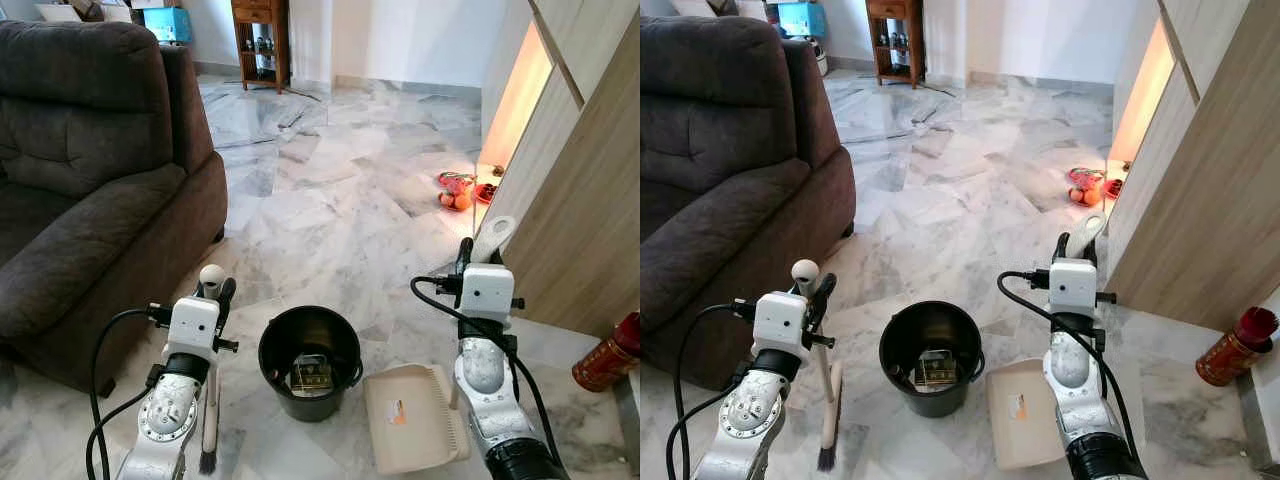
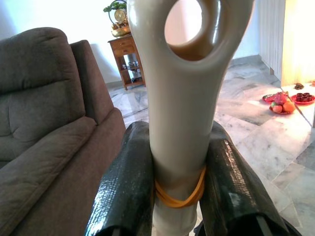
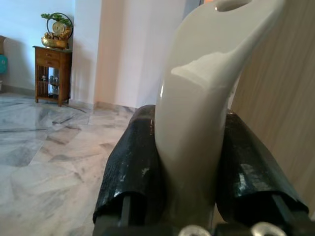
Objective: Sweep floor
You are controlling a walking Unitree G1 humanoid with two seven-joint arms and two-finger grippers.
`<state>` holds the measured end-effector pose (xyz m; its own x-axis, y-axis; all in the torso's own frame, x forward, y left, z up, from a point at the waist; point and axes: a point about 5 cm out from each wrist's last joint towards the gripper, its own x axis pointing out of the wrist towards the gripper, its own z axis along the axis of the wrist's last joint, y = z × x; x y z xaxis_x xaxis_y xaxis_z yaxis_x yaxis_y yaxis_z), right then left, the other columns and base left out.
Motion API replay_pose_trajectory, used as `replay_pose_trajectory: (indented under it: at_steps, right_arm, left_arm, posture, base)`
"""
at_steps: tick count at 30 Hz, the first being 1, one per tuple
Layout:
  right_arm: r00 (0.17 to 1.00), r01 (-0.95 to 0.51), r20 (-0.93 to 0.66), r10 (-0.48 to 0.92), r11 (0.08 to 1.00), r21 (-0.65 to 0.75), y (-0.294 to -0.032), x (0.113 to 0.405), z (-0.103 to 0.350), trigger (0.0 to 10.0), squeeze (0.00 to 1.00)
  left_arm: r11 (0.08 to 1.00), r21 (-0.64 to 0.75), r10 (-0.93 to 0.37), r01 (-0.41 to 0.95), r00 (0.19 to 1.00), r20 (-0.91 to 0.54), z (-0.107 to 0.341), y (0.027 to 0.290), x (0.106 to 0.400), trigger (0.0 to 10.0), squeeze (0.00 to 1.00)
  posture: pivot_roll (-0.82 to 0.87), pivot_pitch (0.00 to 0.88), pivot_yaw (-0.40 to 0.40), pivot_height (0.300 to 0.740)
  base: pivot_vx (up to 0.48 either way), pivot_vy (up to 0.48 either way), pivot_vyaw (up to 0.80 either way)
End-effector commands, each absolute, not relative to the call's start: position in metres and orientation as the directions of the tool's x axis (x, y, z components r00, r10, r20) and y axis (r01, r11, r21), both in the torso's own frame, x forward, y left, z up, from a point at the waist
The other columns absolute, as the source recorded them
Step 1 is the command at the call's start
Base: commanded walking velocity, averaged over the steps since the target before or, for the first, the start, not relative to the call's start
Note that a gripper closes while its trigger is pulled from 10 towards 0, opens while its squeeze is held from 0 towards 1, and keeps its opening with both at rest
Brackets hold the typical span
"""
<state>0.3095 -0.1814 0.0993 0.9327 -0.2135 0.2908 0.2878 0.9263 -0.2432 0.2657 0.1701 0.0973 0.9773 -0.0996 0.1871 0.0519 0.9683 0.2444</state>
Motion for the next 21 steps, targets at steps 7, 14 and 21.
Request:
replay_pose_trajectory:
  at_steps: [7, 14, 21]
  right_arm:
    - [0.924, 0.265, 0.338, -0.18, 0.937, -0.227, -0.1757, 0.3146, 0.1095, 10.0, 0.0]
    - [0.927, 0.256, 0.335, -0.172, 0.94, -0.226, -0.1746, 0.3151, 0.1086, 10.0, 0.0]
    - [0.927, 0.251, 0.334, -0.168, 0.942, -0.223, -0.1732, 0.3153, 0.1083, 10.0, 0.0]
  left_arm:
    - [0.967, 0.249, -0.111, 0.05, 0.965, 0.238, 0.1073, 0.1703, 0.2688, 10.0, 0.0]
    - [0.968, 0.248, -0.112, 0.05, 0.964, 0.243, 0.1093, 0.1698, 0.272, 10.0, 0.0]
    - [0.968, 0.247, -0.106, 0.044, 0.963, 0.246, 0.1096, 0.1705, 0.2734, 10.0, 0.0]
  posture:
    - [0.11, 0.011, 0.023, 0.74]
    - [0.1, 0.012, 0.022, 0.74]
    - [0.1, 0.02, 0.024, 0.74]
  base:
    - [0.0, 0.0, 0.0]
    - [-0.214, 0.0, 0.0]
    - [-0.251, 0.0, 0.0]
